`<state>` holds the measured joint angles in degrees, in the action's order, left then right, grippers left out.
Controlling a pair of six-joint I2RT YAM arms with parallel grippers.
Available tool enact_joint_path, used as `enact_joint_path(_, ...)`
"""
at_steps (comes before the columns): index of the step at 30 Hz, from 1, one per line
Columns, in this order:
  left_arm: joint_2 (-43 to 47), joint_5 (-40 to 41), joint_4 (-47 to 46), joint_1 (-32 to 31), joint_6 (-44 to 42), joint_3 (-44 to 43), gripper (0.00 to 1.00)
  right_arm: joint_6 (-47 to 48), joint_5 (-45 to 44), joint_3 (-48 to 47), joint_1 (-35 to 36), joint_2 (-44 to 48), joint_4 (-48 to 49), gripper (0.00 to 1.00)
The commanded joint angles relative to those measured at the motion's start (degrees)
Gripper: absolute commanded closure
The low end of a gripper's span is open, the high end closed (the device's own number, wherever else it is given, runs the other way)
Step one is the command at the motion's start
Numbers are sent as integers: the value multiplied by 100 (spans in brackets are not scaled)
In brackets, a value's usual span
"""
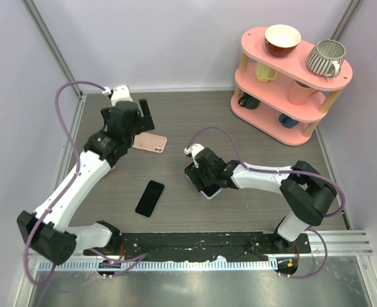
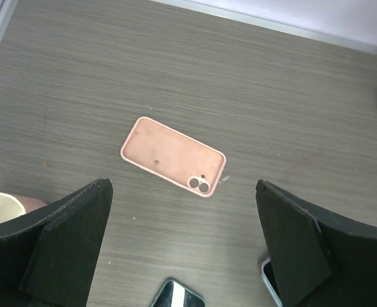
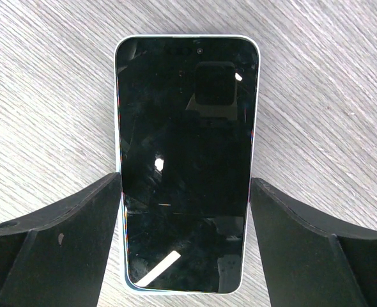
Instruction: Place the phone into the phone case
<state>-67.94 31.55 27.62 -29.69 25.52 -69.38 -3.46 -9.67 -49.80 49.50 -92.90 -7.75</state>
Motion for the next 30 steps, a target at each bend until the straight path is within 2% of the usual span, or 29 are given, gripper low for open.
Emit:
enact_joint_path(1,-754,-1104,938,971,402,-785,2,188,-395,50,-80,229,63,32)
enact_joint_path(6,-2070,-1230,1053,1141,-712,-1428,1,-57,-501,-108,-317,246,-34,33)
enact_joint_path(8,-2607,-1562,1175,1194,-986,-1823,1,-180,-370,-118,-457,325,-34,34)
enact_joint_path(11,-2978,-2097,1053,1211,-1679,-2070,1,-181,-342,-74,-528,466,-43,34)
enact_joint_path(15,-3452,-2424,825,1211,-2427,-2123,1,-216,-246,-12,-818,799,-104,34)
enact_joint_path(19,-3804,-3137,860,1203,-3480,-2255,8,-199,-9,85,-1003,1002,-34,35)
enact_joint_path(24,-4113,-3672,1315,1203,-3817,-2413,19,-198,-9,181,-1126,1046,-34,36)
enact_joint_path(27,-3964,-4367,1274,1115,-3966,-2073,21,-260,-17,243,-1284,1160,-34,36)
enact_joint_path(30,-3788,-4307,1028,809,-4414,-1572,19,-339,-8,295,-1434,1301,-8,36)
